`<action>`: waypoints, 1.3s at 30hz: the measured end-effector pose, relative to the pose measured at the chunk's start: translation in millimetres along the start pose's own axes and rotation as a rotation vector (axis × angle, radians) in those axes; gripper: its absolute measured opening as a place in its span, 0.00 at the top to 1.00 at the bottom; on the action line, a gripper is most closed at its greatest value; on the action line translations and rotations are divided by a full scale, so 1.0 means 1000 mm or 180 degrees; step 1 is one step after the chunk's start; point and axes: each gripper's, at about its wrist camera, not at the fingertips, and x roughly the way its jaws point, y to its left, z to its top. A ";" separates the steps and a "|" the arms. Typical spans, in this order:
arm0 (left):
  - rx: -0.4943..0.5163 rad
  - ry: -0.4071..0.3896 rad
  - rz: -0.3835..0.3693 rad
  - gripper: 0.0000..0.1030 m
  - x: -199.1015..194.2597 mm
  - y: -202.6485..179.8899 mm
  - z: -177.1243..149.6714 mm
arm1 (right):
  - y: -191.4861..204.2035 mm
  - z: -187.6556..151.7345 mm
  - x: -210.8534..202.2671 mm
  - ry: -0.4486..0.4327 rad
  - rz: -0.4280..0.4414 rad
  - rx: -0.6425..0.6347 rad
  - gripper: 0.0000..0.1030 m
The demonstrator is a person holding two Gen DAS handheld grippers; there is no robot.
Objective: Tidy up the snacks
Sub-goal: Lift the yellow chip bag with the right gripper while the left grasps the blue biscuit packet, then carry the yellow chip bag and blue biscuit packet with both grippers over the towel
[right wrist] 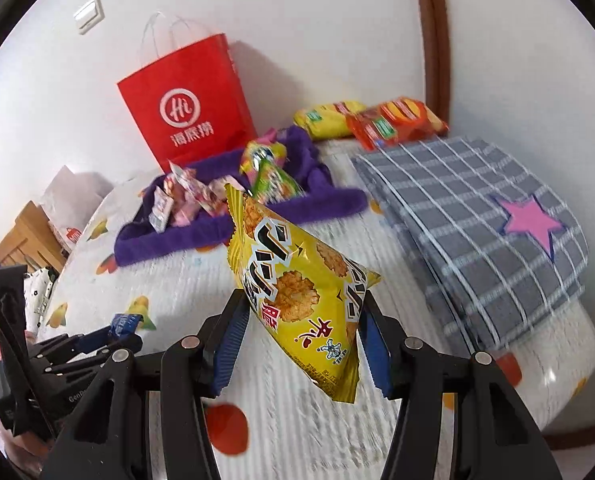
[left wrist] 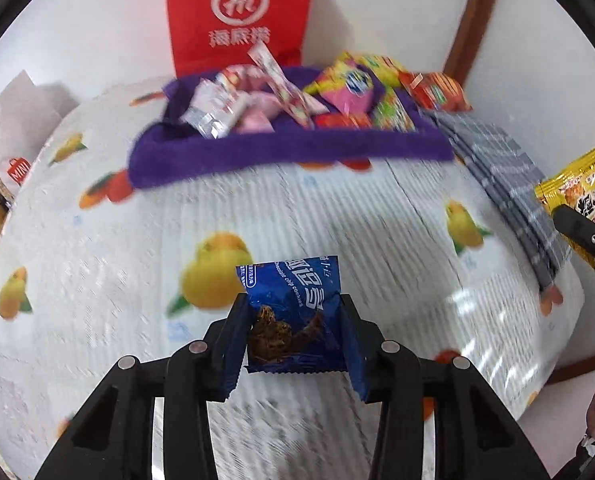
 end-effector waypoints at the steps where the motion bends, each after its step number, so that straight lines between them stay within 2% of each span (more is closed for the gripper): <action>1: -0.0007 -0.0042 0.0026 0.61 -0.002 0.004 0.007 | 0.003 0.005 0.001 -0.0023 0.0003 -0.0019 0.47; 10: -0.0005 -0.0456 0.0296 0.61 -0.016 0.028 0.061 | 0.033 0.064 0.016 -0.0217 0.0039 -0.0158 0.47; 18: -0.0100 -0.0691 0.0353 0.61 -0.014 0.042 0.109 | 0.052 0.101 0.044 -0.0256 0.0124 -0.0197 0.47; 25: -0.0111 -0.0804 0.0311 0.61 -0.011 0.044 0.150 | 0.069 0.134 0.066 -0.0276 0.0162 -0.0251 0.47; 29: -0.0078 -0.0850 0.0329 0.61 -0.011 0.043 0.175 | 0.084 0.159 0.077 -0.0276 0.0080 -0.0368 0.47; 35: -0.0167 -0.0785 0.0319 0.61 0.004 0.052 0.205 | 0.102 0.185 0.092 -0.0346 0.0072 -0.0522 0.47; 39: -0.0221 -0.0742 0.0350 0.61 0.020 0.060 0.215 | 0.107 0.189 0.113 -0.0319 0.0102 -0.0577 0.47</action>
